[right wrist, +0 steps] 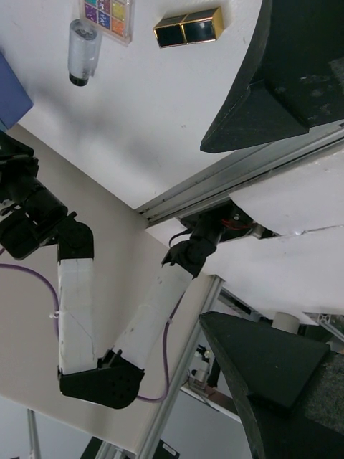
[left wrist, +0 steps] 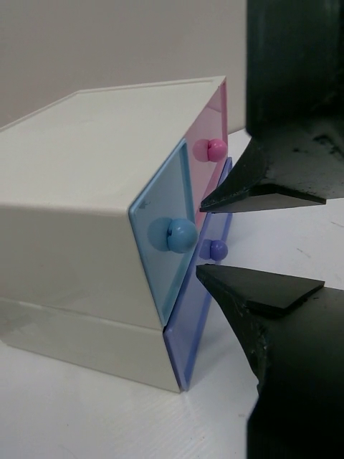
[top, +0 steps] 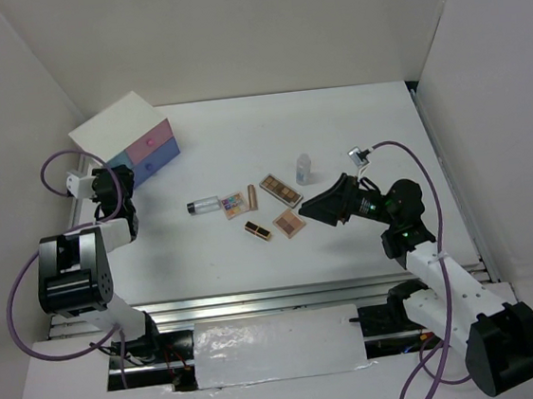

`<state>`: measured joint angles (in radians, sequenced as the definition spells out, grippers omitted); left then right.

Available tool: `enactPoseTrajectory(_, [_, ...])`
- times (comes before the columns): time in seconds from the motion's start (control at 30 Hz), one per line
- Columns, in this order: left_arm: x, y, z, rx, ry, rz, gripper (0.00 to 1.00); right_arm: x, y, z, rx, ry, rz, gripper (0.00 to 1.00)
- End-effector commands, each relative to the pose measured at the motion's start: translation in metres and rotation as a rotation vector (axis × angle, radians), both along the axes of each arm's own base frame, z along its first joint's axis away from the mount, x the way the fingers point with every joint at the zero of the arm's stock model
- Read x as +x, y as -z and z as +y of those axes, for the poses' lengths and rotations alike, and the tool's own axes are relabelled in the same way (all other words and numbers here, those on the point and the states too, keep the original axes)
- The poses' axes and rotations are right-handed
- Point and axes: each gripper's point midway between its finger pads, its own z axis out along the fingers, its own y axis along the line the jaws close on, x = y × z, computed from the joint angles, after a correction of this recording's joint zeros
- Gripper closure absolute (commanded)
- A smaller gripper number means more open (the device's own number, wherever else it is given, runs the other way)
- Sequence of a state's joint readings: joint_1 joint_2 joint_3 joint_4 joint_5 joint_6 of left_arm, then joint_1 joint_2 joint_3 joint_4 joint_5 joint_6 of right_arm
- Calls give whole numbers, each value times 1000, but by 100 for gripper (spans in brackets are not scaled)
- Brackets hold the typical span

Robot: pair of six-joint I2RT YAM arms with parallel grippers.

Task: Organize the makeup

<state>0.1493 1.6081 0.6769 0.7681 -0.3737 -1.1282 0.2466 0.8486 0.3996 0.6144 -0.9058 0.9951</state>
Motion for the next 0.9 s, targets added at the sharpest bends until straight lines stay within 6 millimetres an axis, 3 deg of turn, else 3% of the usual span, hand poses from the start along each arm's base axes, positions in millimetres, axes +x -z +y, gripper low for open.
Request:
enactPoseTrajectory(0.0, [5, -13, 11, 20, -43, -19, 53, -6, -9, 3, 19, -27, -59, 0])
enactPoseTrajectory(0.4, [11, -20, 18, 39, -73, -7, 46, -7, -10, 2, 36, -21, -66, 0])
enactPoseTrajectory(0.87, [12, -4, 21, 25, -94, 52, 45, -7, -10, 1, 46, -14, -65, 0])
